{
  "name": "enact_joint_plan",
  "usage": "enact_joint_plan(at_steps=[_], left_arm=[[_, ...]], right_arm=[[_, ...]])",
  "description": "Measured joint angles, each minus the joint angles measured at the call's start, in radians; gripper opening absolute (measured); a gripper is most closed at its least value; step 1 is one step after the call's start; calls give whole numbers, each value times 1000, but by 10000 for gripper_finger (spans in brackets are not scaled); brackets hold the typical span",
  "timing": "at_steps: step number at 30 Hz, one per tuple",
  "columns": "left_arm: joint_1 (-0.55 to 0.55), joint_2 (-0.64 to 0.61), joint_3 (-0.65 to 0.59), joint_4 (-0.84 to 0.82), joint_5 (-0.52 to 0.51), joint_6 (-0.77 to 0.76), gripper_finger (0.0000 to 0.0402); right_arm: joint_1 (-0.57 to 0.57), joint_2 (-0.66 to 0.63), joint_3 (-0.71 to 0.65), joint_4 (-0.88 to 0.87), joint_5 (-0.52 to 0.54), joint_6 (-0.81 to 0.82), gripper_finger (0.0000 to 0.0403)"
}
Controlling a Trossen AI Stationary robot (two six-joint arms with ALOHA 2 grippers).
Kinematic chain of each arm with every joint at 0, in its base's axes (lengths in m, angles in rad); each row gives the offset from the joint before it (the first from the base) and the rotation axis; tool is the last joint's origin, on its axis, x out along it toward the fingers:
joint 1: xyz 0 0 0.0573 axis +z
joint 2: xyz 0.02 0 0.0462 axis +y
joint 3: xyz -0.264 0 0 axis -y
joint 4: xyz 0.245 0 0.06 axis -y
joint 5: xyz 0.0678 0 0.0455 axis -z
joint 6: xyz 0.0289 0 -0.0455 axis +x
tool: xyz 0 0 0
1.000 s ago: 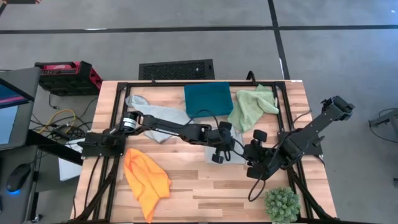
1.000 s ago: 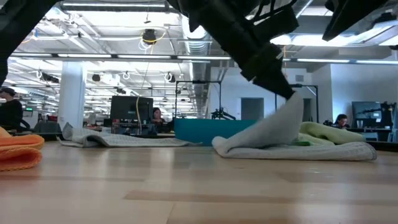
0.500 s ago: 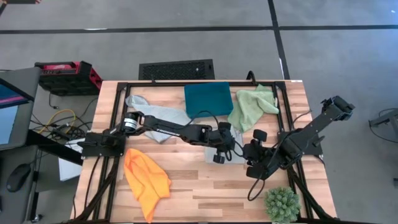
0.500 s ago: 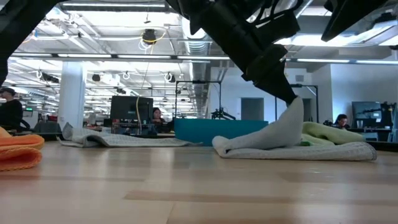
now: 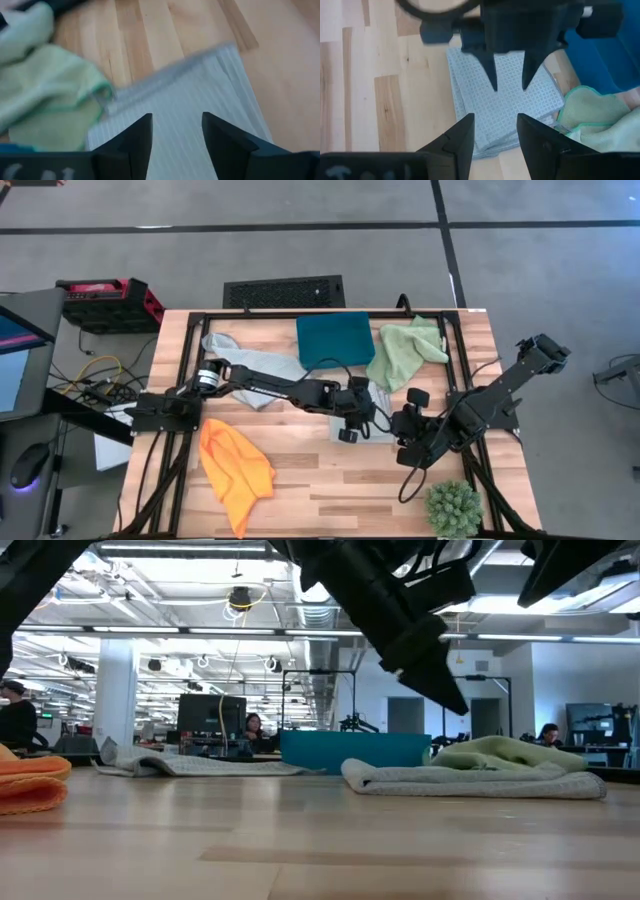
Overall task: Fold microfiber towels
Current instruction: Put the folded gray microfiber cloth into the blue bin
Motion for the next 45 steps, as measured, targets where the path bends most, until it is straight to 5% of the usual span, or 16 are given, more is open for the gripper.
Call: enact_joint_plan(at_steps=[7, 13, 29, 45], left_arm=[[-3, -72, 0, -260, 5, -49, 166], [-36, -79, -3, -388, 35, -94, 166], [-137, -74, -48, -366, -33, -189, 166], [-180, -61, -195, -106, -127, -255, 166]], right_arm=[[-3, 2, -65, 25, -65, -48, 171], [-12, 4, -184, 243, -154, -187, 171], [-73, 4, -425, 560, -190, -310, 171], [-81, 6, -516, 668, -192, -340, 171]])
